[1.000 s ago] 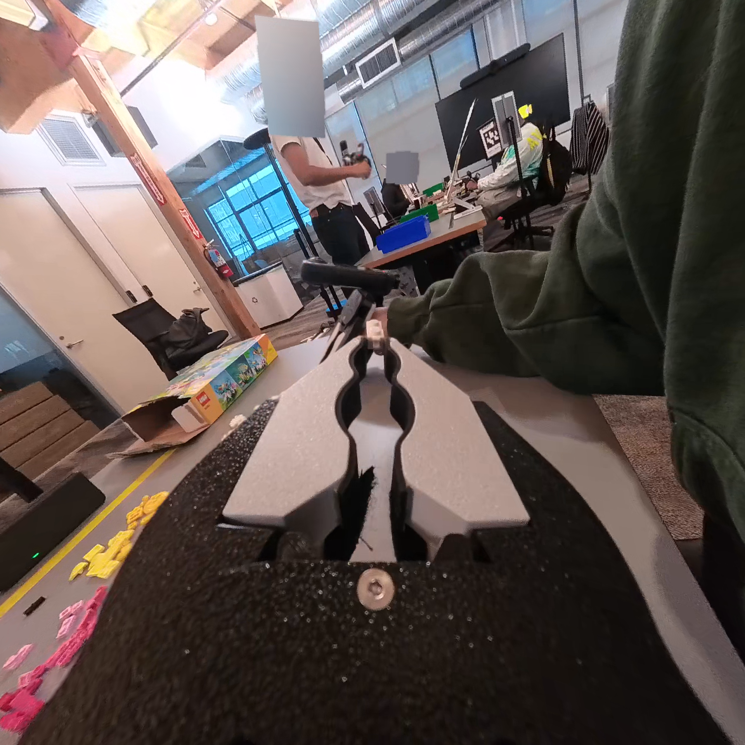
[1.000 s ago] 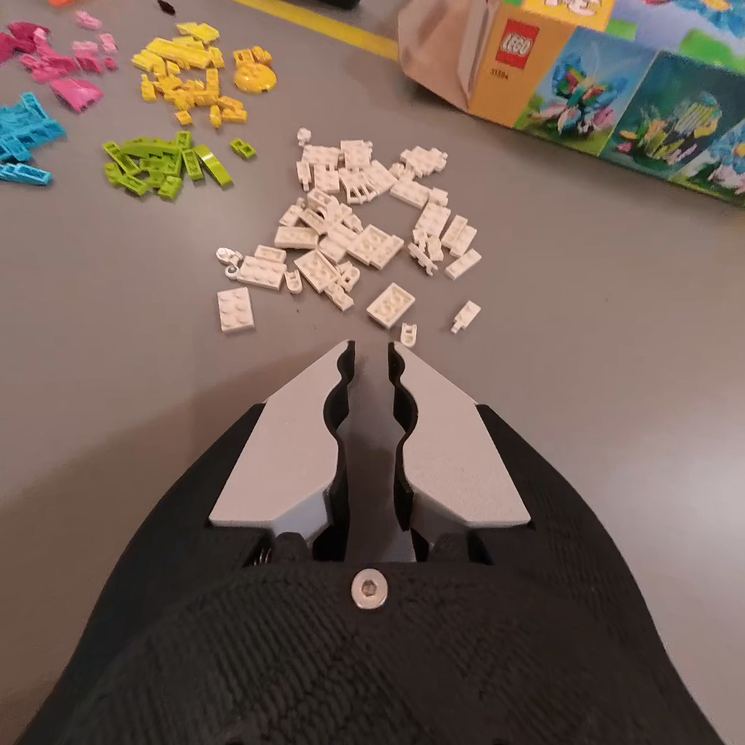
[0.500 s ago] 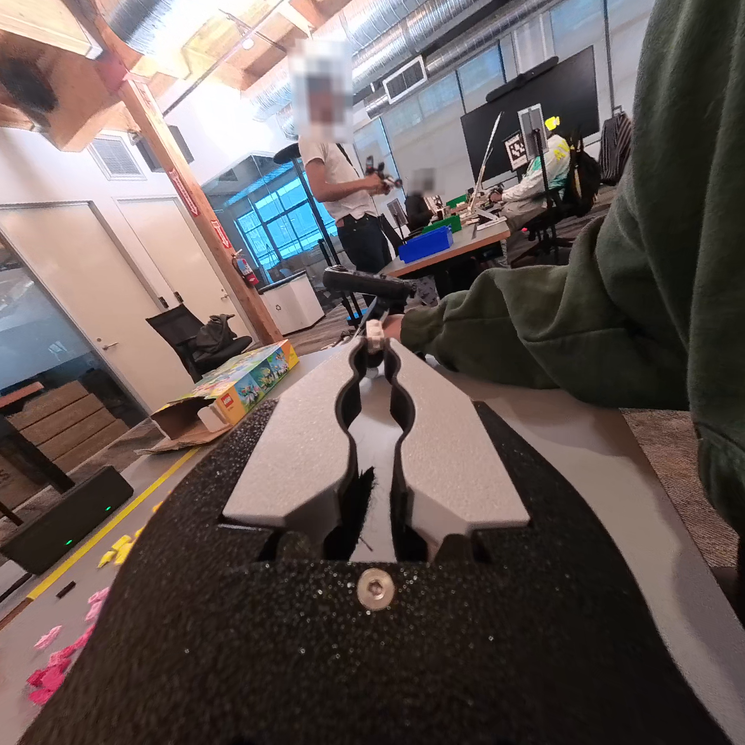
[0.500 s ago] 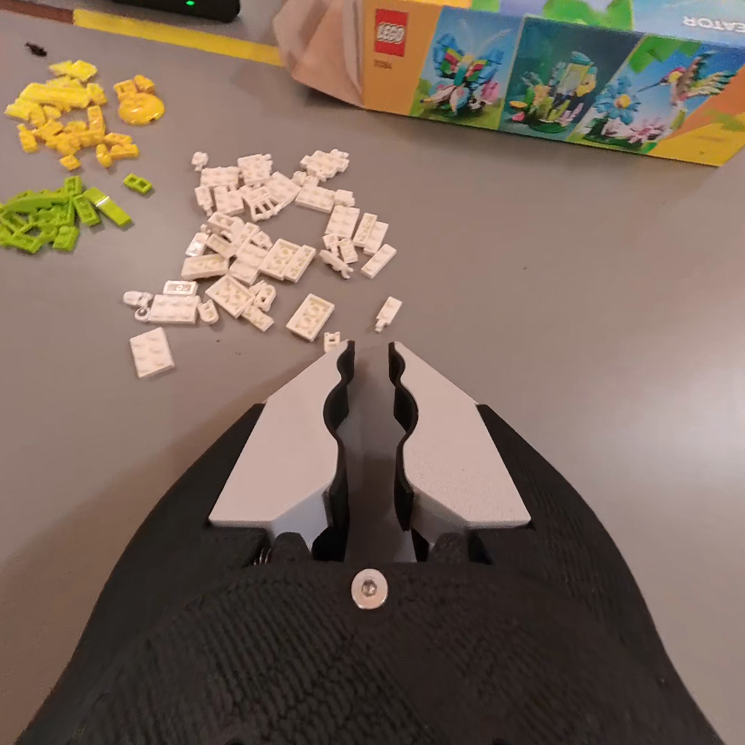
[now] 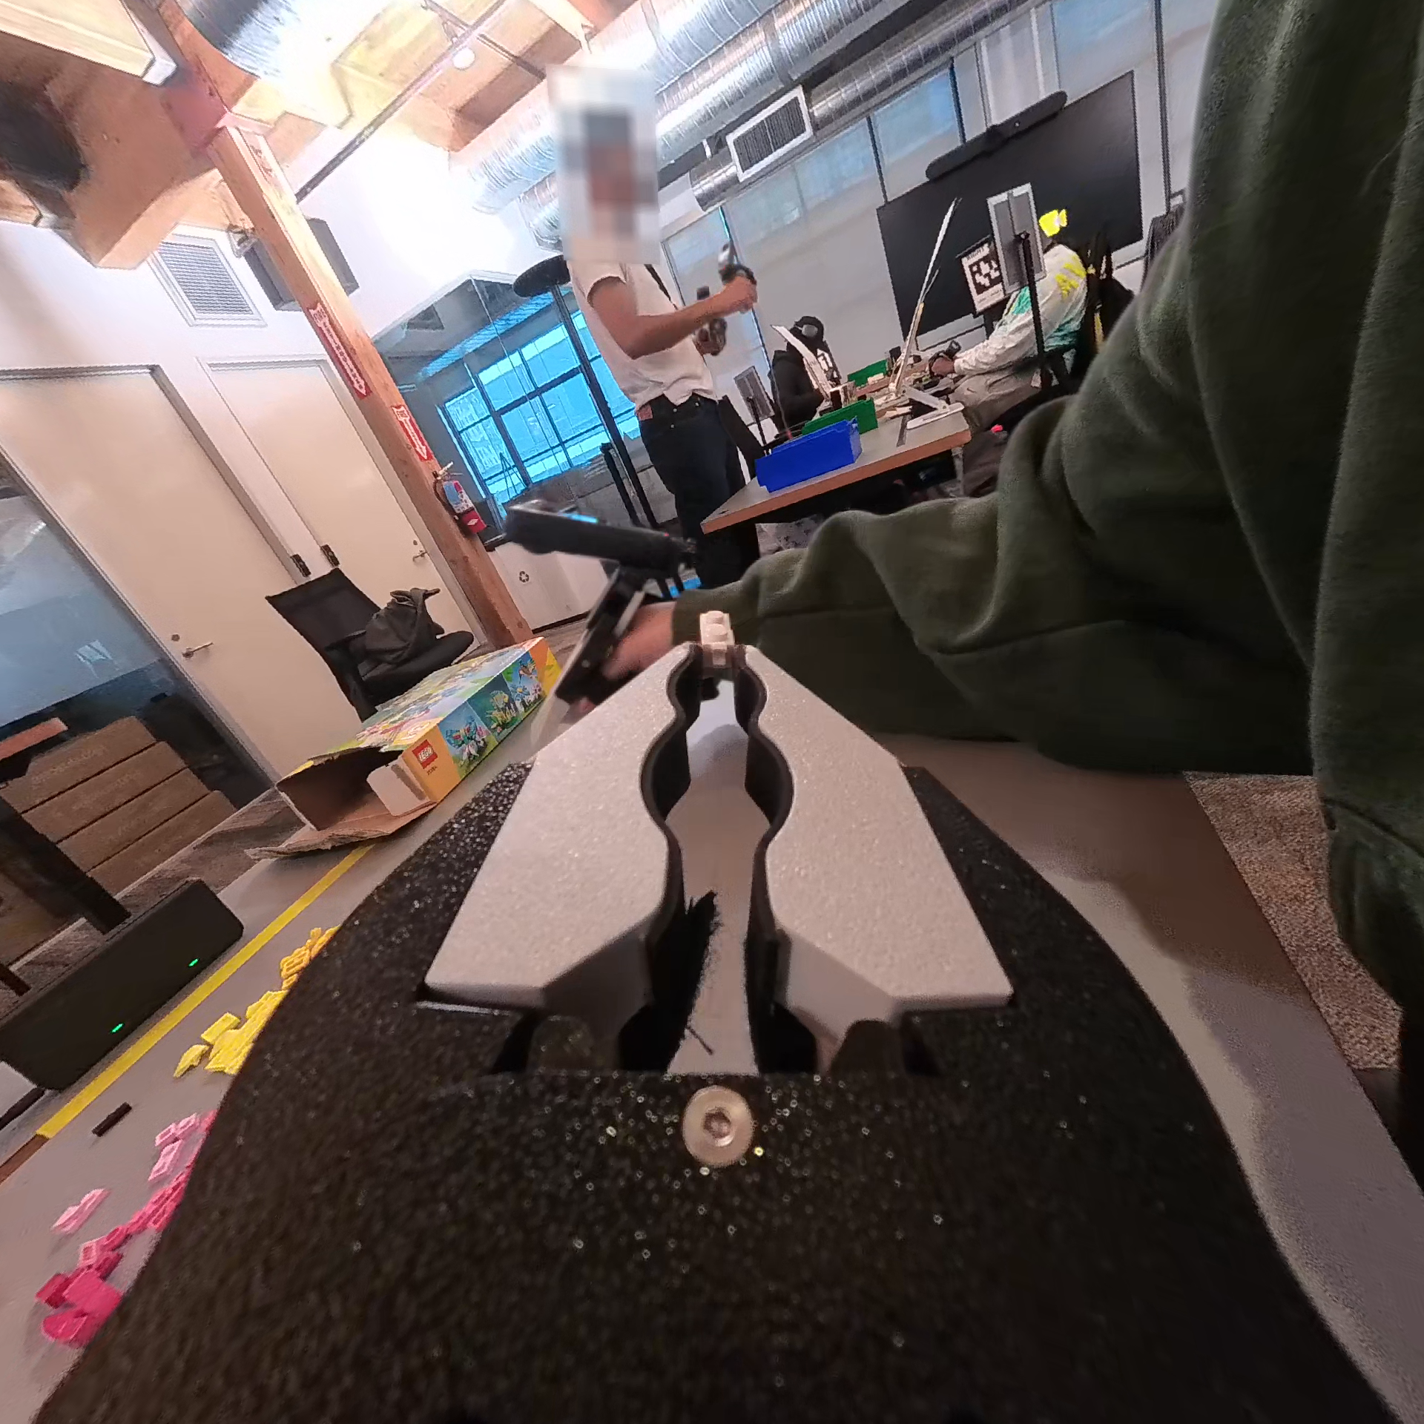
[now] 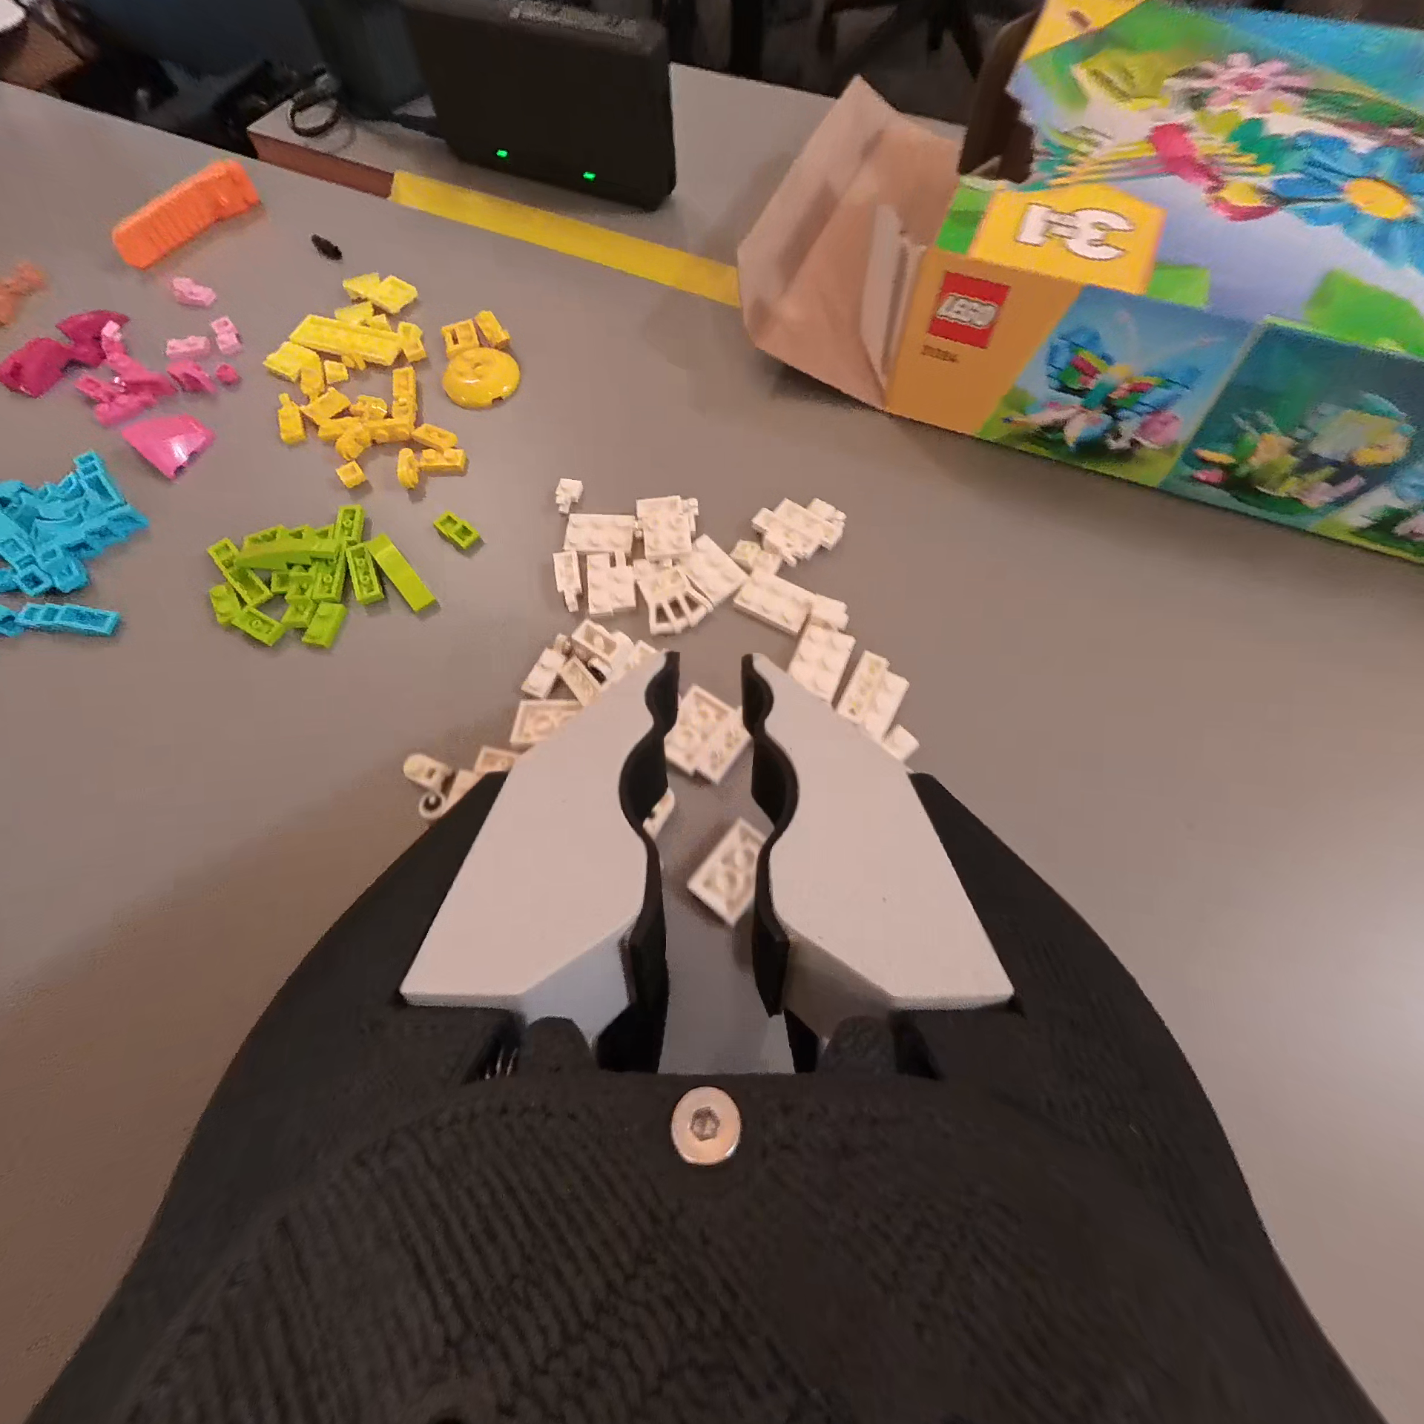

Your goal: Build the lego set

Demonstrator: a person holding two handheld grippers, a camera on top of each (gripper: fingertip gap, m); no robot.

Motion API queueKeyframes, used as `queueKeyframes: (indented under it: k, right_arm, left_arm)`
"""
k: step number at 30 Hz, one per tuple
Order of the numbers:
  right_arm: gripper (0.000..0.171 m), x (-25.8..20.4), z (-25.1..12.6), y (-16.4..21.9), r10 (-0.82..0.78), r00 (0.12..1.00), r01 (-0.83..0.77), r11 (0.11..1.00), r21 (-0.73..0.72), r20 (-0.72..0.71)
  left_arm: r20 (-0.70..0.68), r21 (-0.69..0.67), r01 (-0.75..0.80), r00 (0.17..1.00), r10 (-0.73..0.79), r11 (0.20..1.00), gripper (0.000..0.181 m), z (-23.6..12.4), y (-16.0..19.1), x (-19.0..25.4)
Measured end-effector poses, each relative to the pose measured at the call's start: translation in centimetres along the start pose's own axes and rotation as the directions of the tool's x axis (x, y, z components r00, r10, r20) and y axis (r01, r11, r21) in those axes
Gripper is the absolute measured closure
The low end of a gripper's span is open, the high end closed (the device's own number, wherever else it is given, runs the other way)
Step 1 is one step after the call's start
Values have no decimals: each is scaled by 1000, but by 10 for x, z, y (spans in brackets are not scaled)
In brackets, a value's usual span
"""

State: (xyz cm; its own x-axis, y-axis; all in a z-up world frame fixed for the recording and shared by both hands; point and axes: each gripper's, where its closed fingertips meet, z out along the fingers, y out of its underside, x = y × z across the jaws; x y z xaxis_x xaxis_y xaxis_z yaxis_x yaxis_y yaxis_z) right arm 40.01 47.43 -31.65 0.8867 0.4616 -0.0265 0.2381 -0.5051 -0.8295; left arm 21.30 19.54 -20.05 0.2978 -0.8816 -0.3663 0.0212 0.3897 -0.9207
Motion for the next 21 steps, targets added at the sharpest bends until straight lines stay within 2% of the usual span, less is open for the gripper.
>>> queueKeyframes:
  k: [6,13,18,21]
  right_arm:
    - [157,-27,35,-20,-72,992,77,996,-49,106]
    - [156,-34,54,-27,-81,988,101,982,-157,130]
    - [156,-51,35,-20,-100,976,140,969,-204,193]
    - [153,-59,11,-22,-101,978,129,980,-150,184]
  left_arm:
    - [-6,-8,17,1000,-17,1000,177,1,4,0]
    - [-8,-9,24,1000,-24,1000,177,1,4,-1]
    - [-9,-10,28,1000,-28,1000,177,2,5,-1]
    - [-10,-4,34,999,-34,999,176,1,4,-1]
